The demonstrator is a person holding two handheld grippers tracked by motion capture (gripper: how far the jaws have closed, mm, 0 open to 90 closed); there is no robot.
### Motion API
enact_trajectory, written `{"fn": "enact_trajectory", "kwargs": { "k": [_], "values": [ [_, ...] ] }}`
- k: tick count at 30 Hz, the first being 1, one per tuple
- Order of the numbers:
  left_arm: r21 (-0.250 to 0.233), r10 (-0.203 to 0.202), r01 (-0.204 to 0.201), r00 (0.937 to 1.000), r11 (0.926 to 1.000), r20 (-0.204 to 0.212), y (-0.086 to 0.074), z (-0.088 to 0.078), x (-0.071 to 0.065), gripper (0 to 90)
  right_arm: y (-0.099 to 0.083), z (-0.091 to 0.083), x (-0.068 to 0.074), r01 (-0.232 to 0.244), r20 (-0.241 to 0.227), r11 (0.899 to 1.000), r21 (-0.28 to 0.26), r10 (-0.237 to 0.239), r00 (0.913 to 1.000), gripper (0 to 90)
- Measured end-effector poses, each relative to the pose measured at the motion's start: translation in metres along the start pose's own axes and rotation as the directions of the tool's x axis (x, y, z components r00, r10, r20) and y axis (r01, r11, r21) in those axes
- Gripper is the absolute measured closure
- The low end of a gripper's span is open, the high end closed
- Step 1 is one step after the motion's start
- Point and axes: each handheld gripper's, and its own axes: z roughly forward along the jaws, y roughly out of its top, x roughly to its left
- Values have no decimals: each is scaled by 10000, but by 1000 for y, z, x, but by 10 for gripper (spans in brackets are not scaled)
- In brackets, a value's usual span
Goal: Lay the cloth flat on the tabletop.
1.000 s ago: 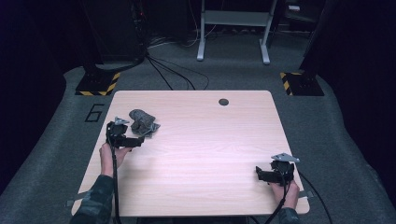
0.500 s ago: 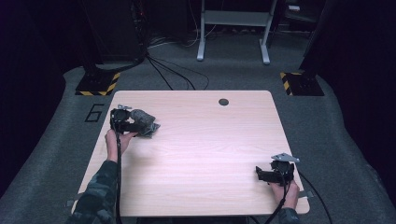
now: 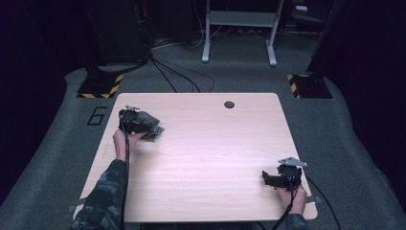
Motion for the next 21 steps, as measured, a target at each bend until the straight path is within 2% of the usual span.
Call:
{"fn": "enact_trajectory", "kwargs": {
  "k": [5,8,9,12,15,21],
  "values": [
    [-90,-74,74,10000,9999,13,-2,5,-1,310,0,0,0,-63,29,10000,-14,63,10000,57],
    [-79,17,-17,10000,10000,-35,-2,6,-3,441,0,0,0,-60,26,10000,-18,60,10000,58],
    [-74,12,-12,10000,10000,2,-2,7,-4,441,0,0,0,-60,26,10000,-18,60,10000,58],
    [68,108,-108,9999,9999,49,-2,7,-6,562,0,0,0,-59,27,10000,-17,59,10000,58],
    [-40,133,-132,9998,9999,177,-3,8,-7,663,0,0,0,-59,26,10000,-18,59,10000,58],
    [-523,126,-109,9994,9986,329,-2,0,-7,721,0,-1,0,-35,23,10000,-75,35,10000,66]
  ]
}}
